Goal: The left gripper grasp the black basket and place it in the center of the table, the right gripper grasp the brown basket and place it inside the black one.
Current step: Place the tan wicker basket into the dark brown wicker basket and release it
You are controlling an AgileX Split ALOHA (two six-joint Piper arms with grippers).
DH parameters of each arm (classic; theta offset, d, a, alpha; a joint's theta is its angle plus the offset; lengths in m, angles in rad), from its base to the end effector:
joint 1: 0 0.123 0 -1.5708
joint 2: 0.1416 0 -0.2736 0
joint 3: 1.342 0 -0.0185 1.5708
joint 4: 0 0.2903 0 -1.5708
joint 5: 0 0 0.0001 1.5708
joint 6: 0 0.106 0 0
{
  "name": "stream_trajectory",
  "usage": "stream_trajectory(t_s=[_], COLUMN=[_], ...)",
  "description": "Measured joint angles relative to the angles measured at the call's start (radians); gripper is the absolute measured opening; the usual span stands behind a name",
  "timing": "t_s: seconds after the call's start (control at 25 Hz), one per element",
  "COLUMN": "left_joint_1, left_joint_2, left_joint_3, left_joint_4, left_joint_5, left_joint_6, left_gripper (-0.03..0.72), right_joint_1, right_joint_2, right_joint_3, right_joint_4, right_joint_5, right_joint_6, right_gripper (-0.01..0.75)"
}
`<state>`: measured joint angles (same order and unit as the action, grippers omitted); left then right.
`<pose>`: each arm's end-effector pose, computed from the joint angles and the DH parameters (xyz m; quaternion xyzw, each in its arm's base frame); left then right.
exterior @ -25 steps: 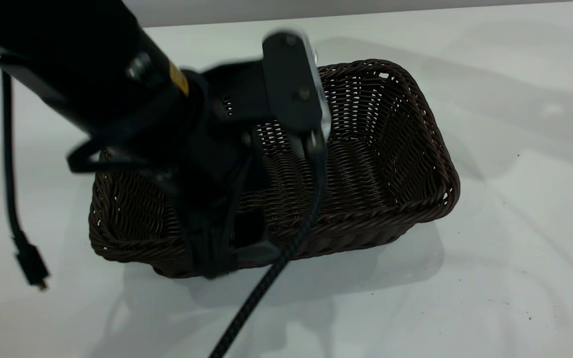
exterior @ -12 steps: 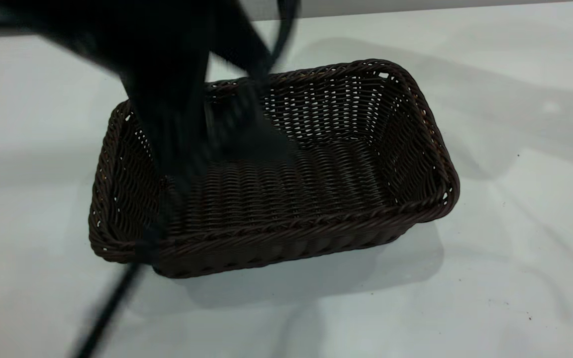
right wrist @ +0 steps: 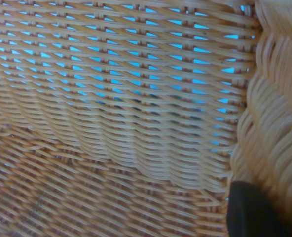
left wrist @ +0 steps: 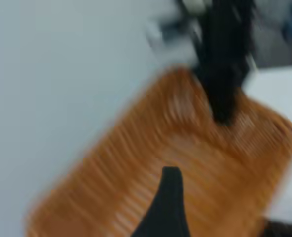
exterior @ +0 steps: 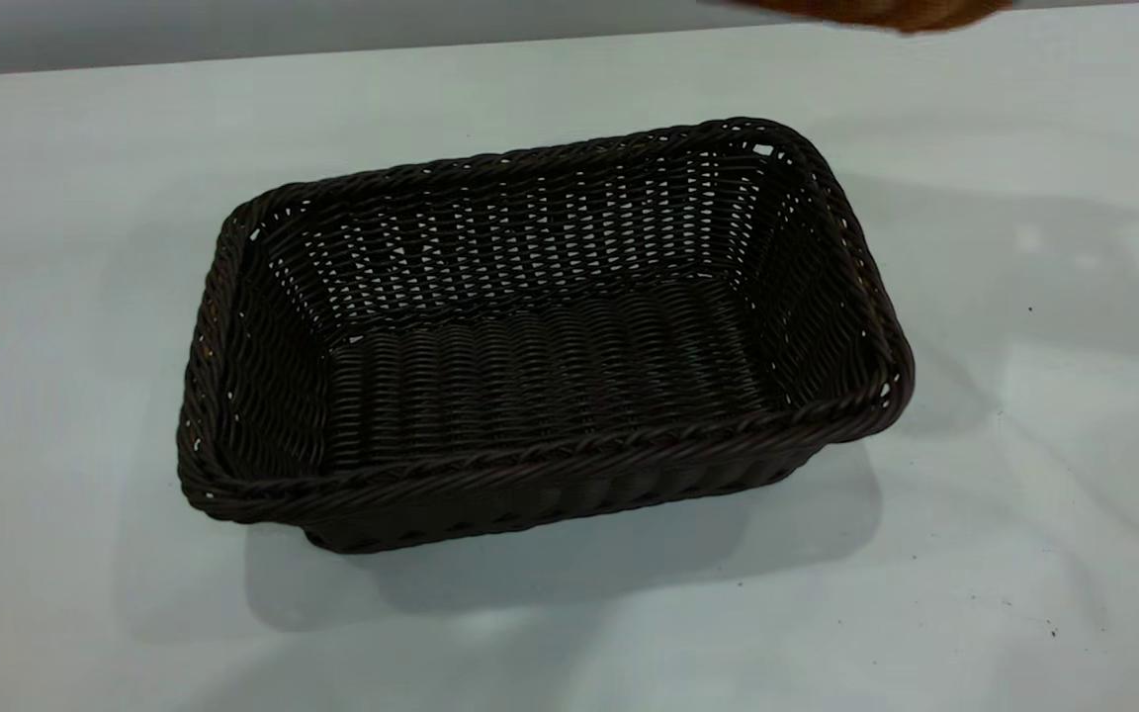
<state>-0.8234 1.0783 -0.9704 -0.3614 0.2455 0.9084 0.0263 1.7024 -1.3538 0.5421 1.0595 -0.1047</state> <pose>0.1964 -0.2254 0.3661 0.5229 0.5919 -0.1150 0.6026 0.3872 0.0579 0.2394 0.0381 0.9605 0.2431 0.1297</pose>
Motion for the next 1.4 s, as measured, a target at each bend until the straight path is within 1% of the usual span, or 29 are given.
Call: stream_trajectory(t_s=[0.12, 0.28, 0.36, 0.72, 1.0, 1.28, 1.4], left_joint_1=[0.0, 0.0, 0.0, 0.0, 0.0, 0.0, 0.0], left_joint_2=[0.002, 0.002, 0.002, 0.003, 0.003, 0.003, 0.003], left_joint_3=[-0.052, -0.112, -0.133, -0.137, -0.137, -0.137, -0.137], left_joint_4=[0.001, 0.001, 0.001, 0.002, 0.004, 0.004, 0.004], left_joint_5=[-0.003, -0.013, -0.013, -0.022, -0.023, -0.023, -0.023], left_joint_6=[0.0, 0.0, 0.0, 0.0, 0.001, 0.001, 0.001], left_gripper=[0.618, 0.618, 0.618, 0.607, 0.606, 0.606, 0.606], right_joint_1=[0.052, 0.123, 0.143, 0.164, 0.168, 0.229, 0.244], right_joint_2=[0.013, 0.052, 0.073, 0.11, 0.149, 0.199, 0.215], right_joint_3=[0.0, 0.0, 0.0, 0.0, 0.0, 0.0, 0.0], right_joint_4=[-0.031, -0.046, -0.044, -0.044, 0.033, 0.028, 0.028], right_joint_5=[0.008, 0.059, 0.056, 0.115, 0.132, 0.137, 0.139], right_joint_6=[-0.013, -0.049, -0.048, -0.079, -0.125, -0.128, -0.147], right_gripper=[0.099, 0.099, 0.099, 0.099, 0.099, 0.099, 0.099])
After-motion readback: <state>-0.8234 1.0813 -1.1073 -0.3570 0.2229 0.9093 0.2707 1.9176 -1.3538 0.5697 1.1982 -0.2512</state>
